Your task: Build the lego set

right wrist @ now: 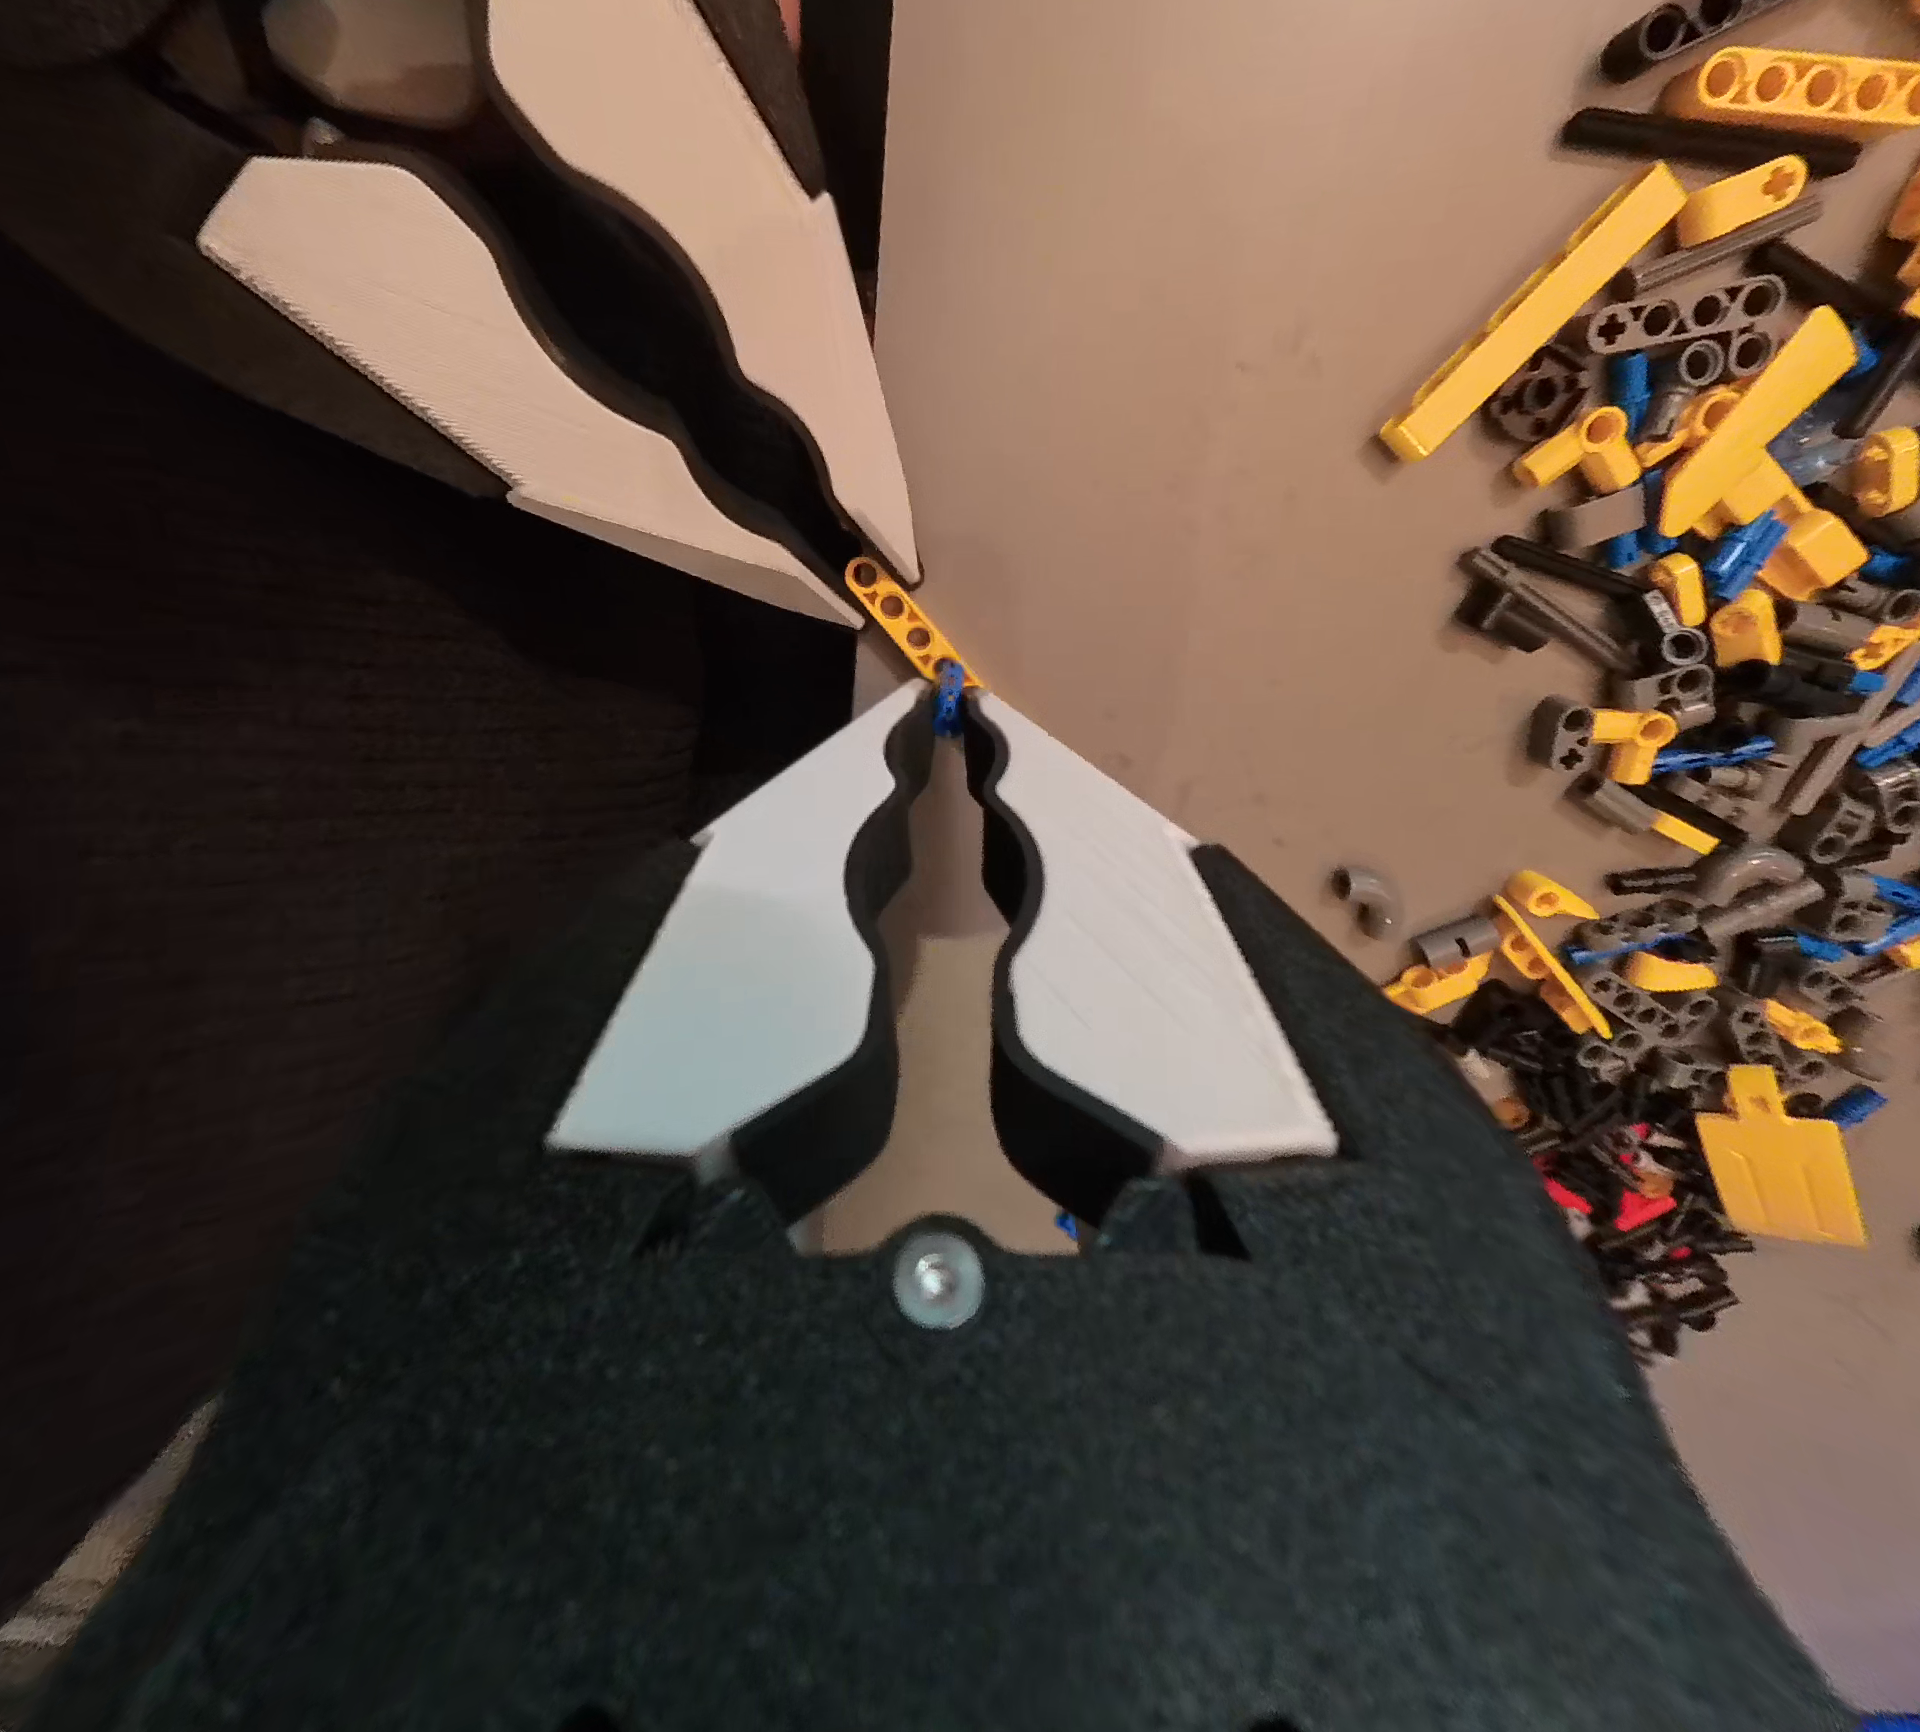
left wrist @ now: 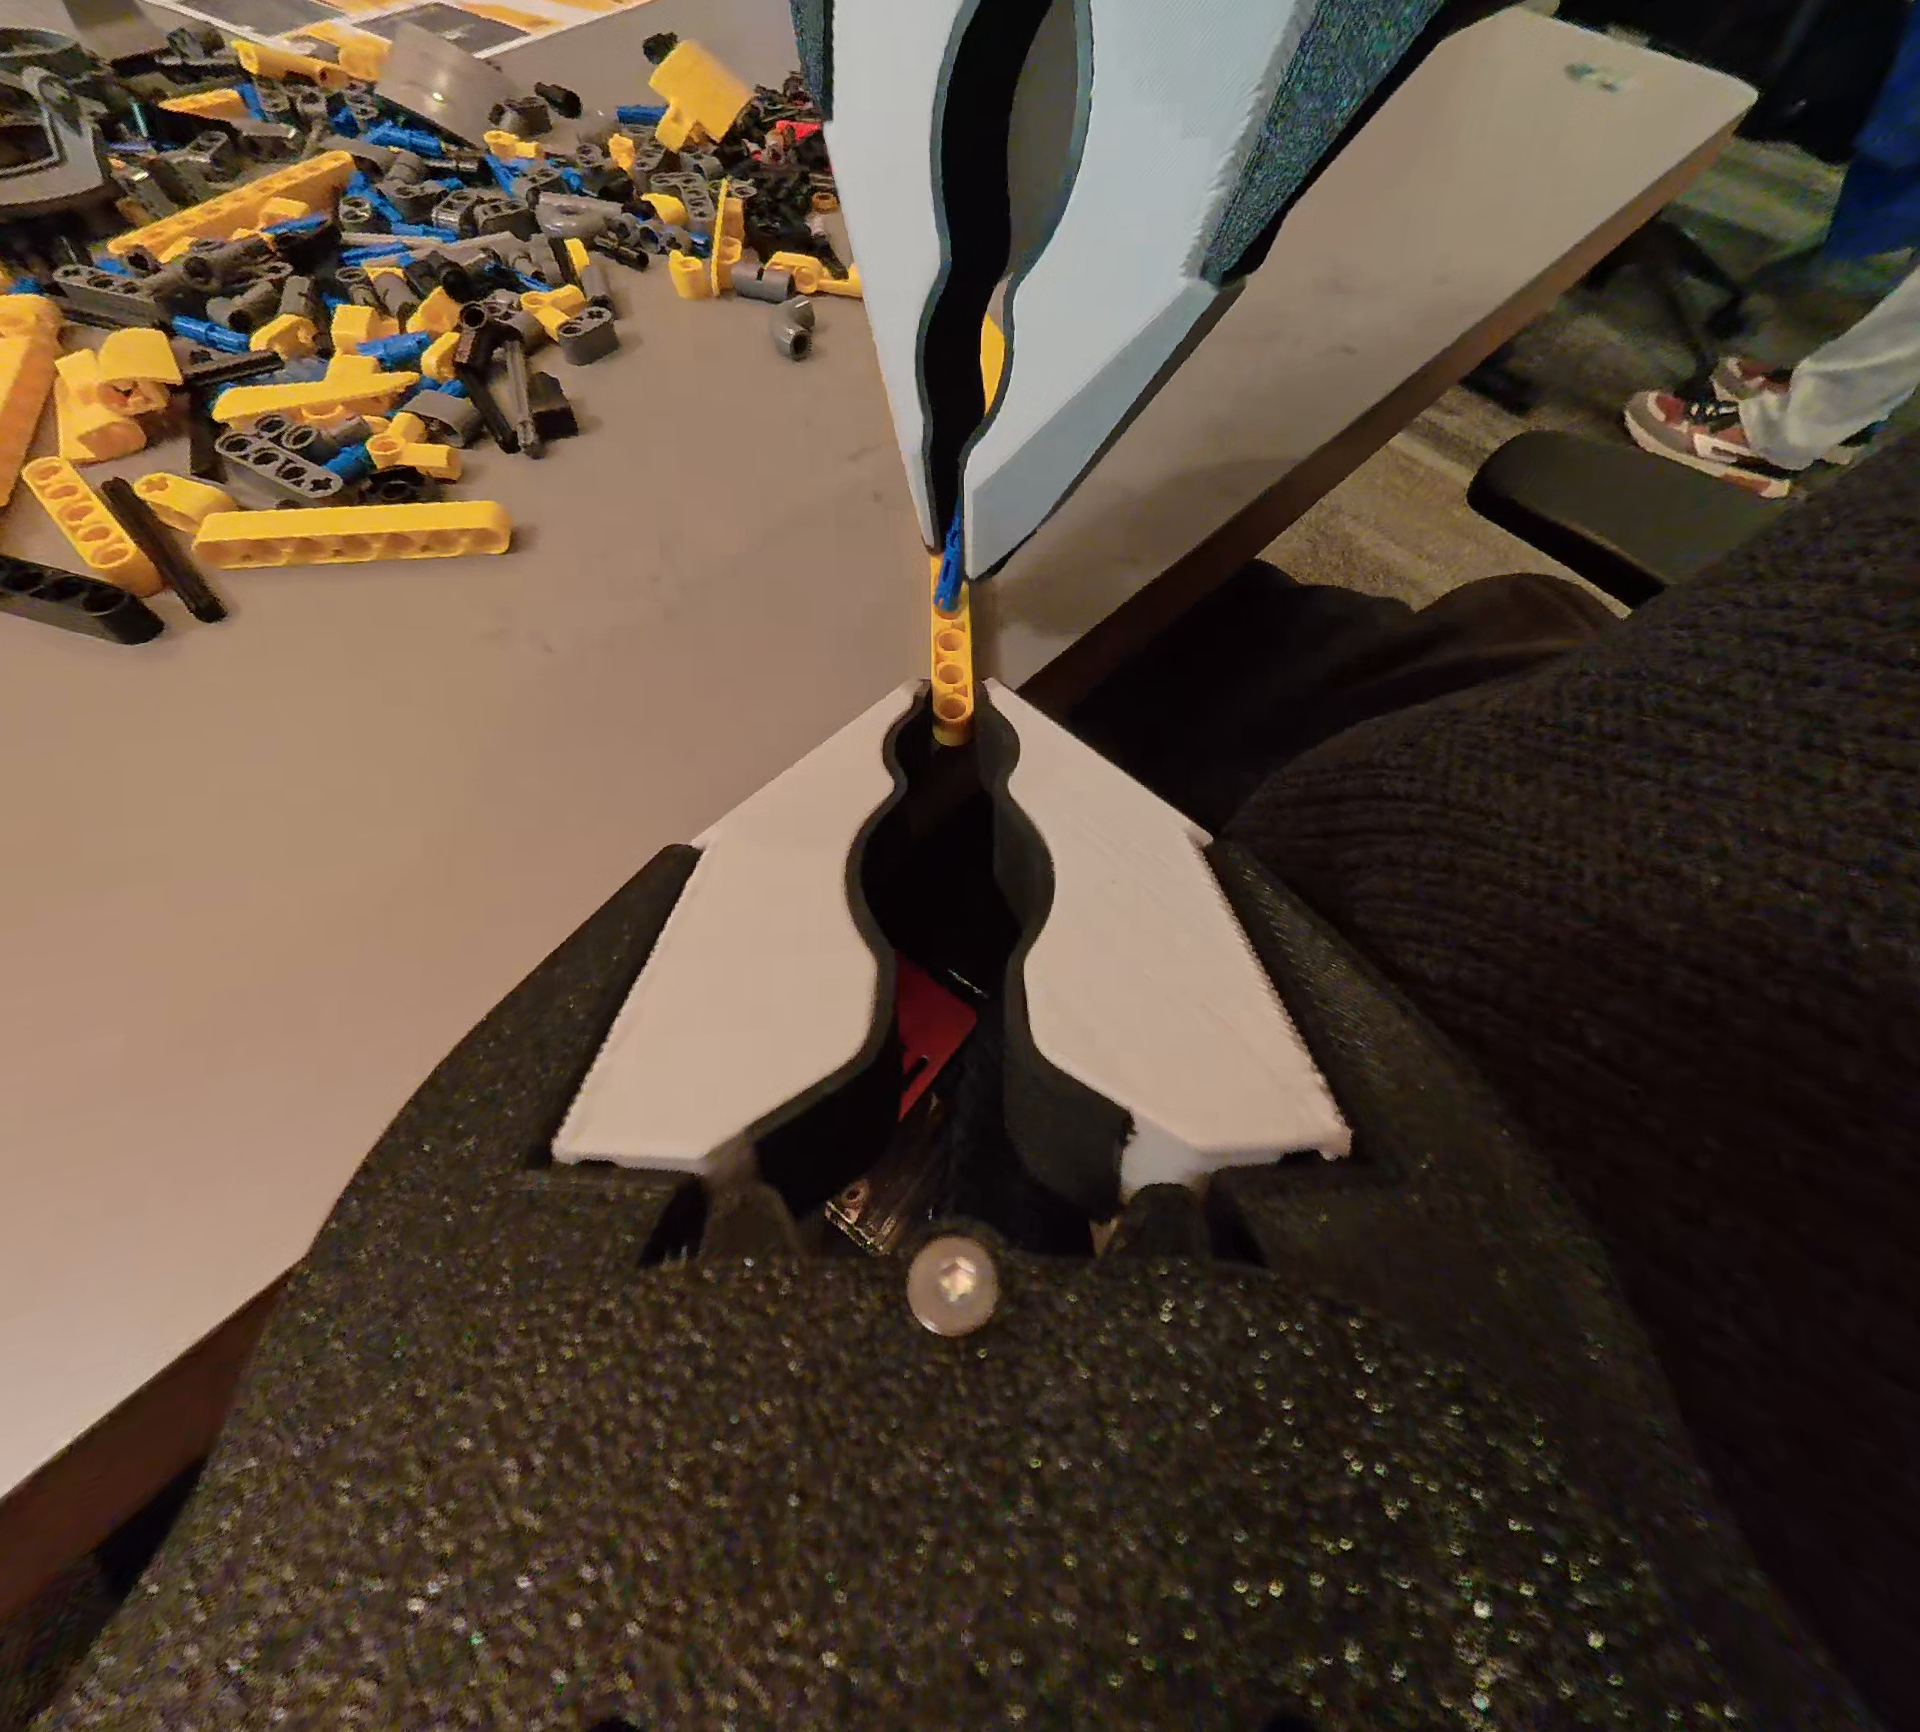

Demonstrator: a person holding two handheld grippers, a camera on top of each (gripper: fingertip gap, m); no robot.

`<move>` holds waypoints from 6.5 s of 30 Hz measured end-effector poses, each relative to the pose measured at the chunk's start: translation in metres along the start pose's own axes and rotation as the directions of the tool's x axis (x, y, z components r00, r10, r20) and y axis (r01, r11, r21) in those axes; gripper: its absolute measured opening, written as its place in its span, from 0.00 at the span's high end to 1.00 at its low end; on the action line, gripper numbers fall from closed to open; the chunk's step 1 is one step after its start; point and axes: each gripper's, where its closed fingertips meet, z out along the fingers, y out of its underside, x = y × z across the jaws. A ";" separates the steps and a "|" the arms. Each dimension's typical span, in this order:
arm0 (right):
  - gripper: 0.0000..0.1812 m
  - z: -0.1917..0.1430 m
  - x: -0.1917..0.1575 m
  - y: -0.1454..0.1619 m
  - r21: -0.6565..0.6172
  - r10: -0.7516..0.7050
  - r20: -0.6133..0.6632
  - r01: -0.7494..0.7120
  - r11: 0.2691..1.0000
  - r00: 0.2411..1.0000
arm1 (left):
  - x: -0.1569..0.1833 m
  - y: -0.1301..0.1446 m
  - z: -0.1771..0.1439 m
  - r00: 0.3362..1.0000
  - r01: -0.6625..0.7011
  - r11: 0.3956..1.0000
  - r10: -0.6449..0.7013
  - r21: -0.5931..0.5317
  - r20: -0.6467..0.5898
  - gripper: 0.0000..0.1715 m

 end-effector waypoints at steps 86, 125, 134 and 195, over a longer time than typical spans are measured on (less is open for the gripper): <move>0.97 0.008 0.000 0.001 -0.105 -0.155 0.030 0.157 0.982 0.988 | 0.001 0.001 0.001 1.000 0.021 1.000 -0.021 -0.002 0.014 0.95; 0.95 -0.041 0.030 -0.014 0.312 0.207 -0.060 -0.178 0.933 0.977 | -0.020 -0.005 0.006 0.992 0.044 0.999 -0.041 -0.025 0.119 0.96; 0.96 -0.050 0.018 0.013 0.428 0.328 -0.042 -0.279 0.860 0.944 | -0.014 -0.013 0.023 0.992 0.056 0.987 -0.038 -0.147 0.119 0.96; 0.87 -0.089 0.019 0.091 0.782 0.456 -0.315 -0.045 0.622 0.832 | 0.031 -0.095 0.039 0.841 0.448 0.894 -0.422 -0.001 -0.339 0.85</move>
